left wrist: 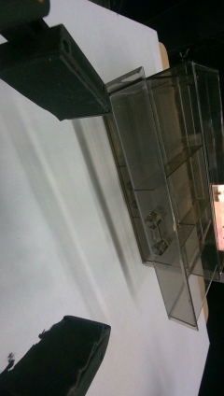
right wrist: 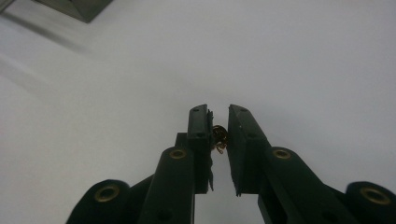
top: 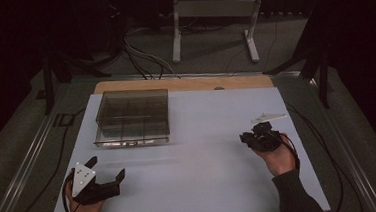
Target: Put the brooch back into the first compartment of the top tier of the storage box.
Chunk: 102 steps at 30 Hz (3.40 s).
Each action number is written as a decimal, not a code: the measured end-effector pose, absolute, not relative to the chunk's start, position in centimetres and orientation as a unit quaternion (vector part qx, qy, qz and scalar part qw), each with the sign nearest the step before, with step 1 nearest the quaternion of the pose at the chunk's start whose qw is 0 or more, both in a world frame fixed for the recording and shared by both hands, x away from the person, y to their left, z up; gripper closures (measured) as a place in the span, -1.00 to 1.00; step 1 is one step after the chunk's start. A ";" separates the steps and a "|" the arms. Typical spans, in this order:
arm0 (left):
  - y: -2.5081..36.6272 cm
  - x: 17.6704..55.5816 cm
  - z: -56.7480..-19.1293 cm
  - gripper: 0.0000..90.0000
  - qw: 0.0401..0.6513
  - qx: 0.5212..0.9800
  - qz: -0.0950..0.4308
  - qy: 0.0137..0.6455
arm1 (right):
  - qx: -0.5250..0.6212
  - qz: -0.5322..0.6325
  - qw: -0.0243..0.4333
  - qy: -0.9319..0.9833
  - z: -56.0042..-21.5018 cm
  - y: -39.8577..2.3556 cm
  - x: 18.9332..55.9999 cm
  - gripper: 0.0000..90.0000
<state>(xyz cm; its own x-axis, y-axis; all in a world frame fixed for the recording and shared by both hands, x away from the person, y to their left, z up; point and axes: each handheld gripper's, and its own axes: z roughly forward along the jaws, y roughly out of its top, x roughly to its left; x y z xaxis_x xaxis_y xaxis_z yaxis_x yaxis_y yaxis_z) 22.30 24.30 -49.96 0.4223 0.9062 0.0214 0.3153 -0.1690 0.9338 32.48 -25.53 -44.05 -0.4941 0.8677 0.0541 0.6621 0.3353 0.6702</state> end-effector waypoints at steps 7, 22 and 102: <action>24.2 22.4 -50.0 -0.99 0.471 0.702 0.310 0.435 | 0.469 0.335 0.156 0.802 -43.3 -24.4 32.9 0.79; 24.2 22.4 -50.1 -0.99 0.471 0.702 0.310 0.435 | 0.442 0.354 0.150 0.811 -41.6 -21.5 33.9 0.79; 24.5 22.6 -50.3 -0.99 0.472 0.703 0.305 0.436 | 0.321 0.440 0.088 0.834 -36.6 -2.0 40.7 0.79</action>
<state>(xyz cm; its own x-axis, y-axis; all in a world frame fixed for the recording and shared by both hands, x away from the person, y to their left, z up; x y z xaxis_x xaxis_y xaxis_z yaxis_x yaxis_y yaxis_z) 22.56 24.54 -50.32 0.4338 0.9008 0.0176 0.3242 -0.1743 0.9298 40.74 -1.96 -36.61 -0.7782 0.6131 0.1362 0.4583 0.4061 0.7906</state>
